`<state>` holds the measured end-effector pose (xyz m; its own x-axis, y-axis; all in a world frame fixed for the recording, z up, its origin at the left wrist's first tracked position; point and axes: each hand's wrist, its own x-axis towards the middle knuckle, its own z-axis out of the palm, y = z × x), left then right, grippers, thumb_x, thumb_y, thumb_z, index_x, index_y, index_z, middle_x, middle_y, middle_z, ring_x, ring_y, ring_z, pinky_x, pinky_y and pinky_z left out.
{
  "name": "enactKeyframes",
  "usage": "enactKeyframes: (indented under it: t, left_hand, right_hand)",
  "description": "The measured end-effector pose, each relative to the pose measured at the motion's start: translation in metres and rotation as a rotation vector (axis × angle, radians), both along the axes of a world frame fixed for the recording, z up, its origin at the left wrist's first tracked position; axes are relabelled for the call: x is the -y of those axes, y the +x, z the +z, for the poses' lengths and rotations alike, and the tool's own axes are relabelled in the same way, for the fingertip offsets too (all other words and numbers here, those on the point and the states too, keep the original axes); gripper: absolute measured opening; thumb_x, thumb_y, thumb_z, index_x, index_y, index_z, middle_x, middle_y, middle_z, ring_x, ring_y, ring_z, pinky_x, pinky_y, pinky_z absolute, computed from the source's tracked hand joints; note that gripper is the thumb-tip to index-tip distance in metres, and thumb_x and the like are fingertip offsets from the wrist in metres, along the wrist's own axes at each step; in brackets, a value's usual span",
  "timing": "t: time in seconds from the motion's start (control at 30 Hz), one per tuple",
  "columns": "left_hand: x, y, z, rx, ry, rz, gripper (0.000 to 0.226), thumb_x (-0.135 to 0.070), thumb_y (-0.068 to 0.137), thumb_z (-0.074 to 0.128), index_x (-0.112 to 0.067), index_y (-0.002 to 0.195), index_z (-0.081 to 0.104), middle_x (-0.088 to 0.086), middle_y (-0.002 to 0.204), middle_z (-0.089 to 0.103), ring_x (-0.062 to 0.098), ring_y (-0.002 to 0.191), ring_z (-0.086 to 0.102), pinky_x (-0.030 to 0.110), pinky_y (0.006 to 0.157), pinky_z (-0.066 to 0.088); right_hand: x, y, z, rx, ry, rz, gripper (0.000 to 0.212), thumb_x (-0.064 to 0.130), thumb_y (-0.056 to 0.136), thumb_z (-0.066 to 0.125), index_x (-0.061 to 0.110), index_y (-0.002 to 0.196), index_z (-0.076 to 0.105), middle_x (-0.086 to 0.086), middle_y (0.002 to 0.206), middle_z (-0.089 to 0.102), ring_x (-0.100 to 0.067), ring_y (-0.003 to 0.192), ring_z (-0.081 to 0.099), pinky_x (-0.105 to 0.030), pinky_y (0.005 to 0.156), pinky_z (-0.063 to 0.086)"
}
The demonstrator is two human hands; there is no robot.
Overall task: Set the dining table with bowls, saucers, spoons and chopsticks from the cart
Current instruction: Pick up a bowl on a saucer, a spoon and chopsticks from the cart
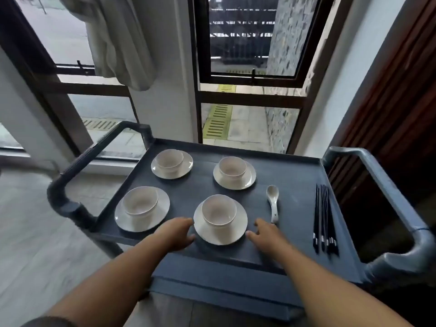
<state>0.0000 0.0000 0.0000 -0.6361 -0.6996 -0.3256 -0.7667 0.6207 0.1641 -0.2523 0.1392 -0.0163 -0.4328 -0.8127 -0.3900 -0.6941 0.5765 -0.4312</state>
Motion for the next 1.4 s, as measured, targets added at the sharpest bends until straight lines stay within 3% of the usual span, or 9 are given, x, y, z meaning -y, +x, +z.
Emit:
enactKeyframes:
  t: [0.23, 0.5, 0.73, 0.87, 0.93, 1.0, 1.13, 1.3, 1.4]
  left_hand:
    - [0.016, -0.023, -0.02, -0.264, 0.13, 0.25, 0.039, -0.029, 0.089, 0.061, -0.013, 0.125, 0.062, 0.004, 0.11, 0.073, 0.026, 0.104, 0.066, 0.038, 0.088, 0.053]
    - [0.043, -0.035, -0.038, -0.448, 0.258, 0.364, 0.036, -0.022, 0.084, 0.065, -0.021, 0.12, 0.058, -0.009, 0.085, 0.063, 0.019, 0.083, 0.062, 0.033, 0.07, 0.048]
    - [0.051, -0.046, -0.052, -0.457, 0.345, 0.38, 0.033, -0.024, 0.084, 0.059, -0.027, 0.116, 0.056, -0.009, 0.112, 0.057, 0.019, 0.102, 0.057, 0.034, 0.083, 0.046]
    - [0.062, -0.05, -0.052, -0.523, 0.375, 0.344, 0.036, -0.019, 0.084, 0.059, -0.03, 0.117, 0.053, -0.013, 0.113, 0.057, 0.012, 0.099, 0.058, 0.029, 0.082, 0.046]
    - [0.069, -0.057, -0.047, -0.607, 0.503, 0.425, 0.036, -0.01, 0.083, 0.063, -0.035, 0.106, 0.054, -0.013, 0.105, 0.063, 0.009, 0.092, 0.062, 0.023, 0.074, 0.048]
    - [0.074, -0.065, -0.04, -0.707, 0.751, 0.577, 0.037, 0.001, 0.084, 0.062, -0.032, 0.101, 0.058, -0.001, 0.102, 0.068, 0.018, 0.089, 0.066, 0.032, 0.066, 0.057]
    - [0.08, -0.079, -0.027, -0.897, 1.153, 0.662, 0.032, 0.004, 0.085, 0.06, -0.015, 0.109, 0.067, 0.011, 0.101, 0.073, 0.024, 0.085, 0.071, 0.037, 0.06, 0.058]
    - [0.084, -0.093, -0.018, -0.995, 1.362, 0.62, 0.048, -0.011, 0.08, 0.058, -0.027, 0.125, 0.062, 0.006, 0.113, 0.071, 0.025, 0.092, 0.07, 0.043, 0.061, 0.059]
    - [0.081, -0.098, -0.018, -1.044, 1.386, 0.616, 0.047, -0.006, 0.089, 0.056, -0.033, 0.127, 0.065, 0.008, 0.117, 0.072, 0.028, 0.093, 0.071, 0.045, 0.062, 0.06]
  right_hand:
    - [0.022, 0.0, -0.018, 0.081, -0.079, -0.139, 0.038, 0.049, 0.086, 0.061, 0.015, 0.103, 0.06, -0.003, 0.099, 0.067, -0.027, 0.097, 0.061, -0.039, 0.085, 0.051]
    - [0.047, 0.003, -0.024, 0.119, -0.11, -0.238, 0.022, 0.038, 0.087, 0.065, 0.025, 0.101, 0.055, 0.008, 0.075, 0.061, -0.016, 0.073, 0.06, -0.032, 0.065, 0.046]
    - [0.044, 0.018, -0.032, 0.117, -0.154, -0.367, 0.027, 0.018, 0.083, 0.066, 0.035, 0.1, 0.053, 0.011, 0.077, 0.061, -0.005, 0.072, 0.056, -0.019, 0.056, 0.036]
    - [0.048, 0.025, -0.026, 0.191, -0.23, -0.476, 0.036, 0.015, 0.086, 0.066, 0.041, 0.104, 0.049, 0.014, 0.084, 0.061, -0.001, 0.075, 0.057, -0.019, 0.059, 0.039]
    - [0.049, 0.021, -0.019, 0.224, -0.283, -0.521, 0.035, 0.013, 0.088, 0.065, 0.04, 0.107, 0.052, 0.015, 0.082, 0.061, 0.0, 0.073, 0.058, -0.021, 0.061, 0.041]
    - [0.049, 0.013, -0.01, 0.252, -0.344, -0.545, 0.035, 0.01, 0.089, 0.064, 0.037, 0.108, 0.055, 0.012, 0.081, 0.061, 0.0, 0.073, 0.059, -0.023, 0.064, 0.044]
    - [0.051, -0.006, 0.008, 0.26, -0.411, -0.565, 0.035, 0.011, 0.091, 0.063, 0.038, 0.112, 0.056, 0.007, 0.08, 0.061, -0.003, 0.072, 0.058, -0.025, 0.065, 0.049]
    - [0.051, -0.025, 0.021, 0.346, -0.498, -0.543, 0.035, 0.011, 0.091, 0.063, 0.038, 0.113, 0.056, 0.004, 0.078, 0.062, -0.012, 0.066, 0.06, -0.041, 0.064, 0.058]
    - [0.047, -0.039, 0.026, 0.398, -0.524, -0.495, 0.035, 0.011, 0.09, 0.065, 0.04, 0.108, 0.057, 0.002, 0.078, 0.062, -0.017, 0.061, 0.061, -0.041, 0.059, 0.059]
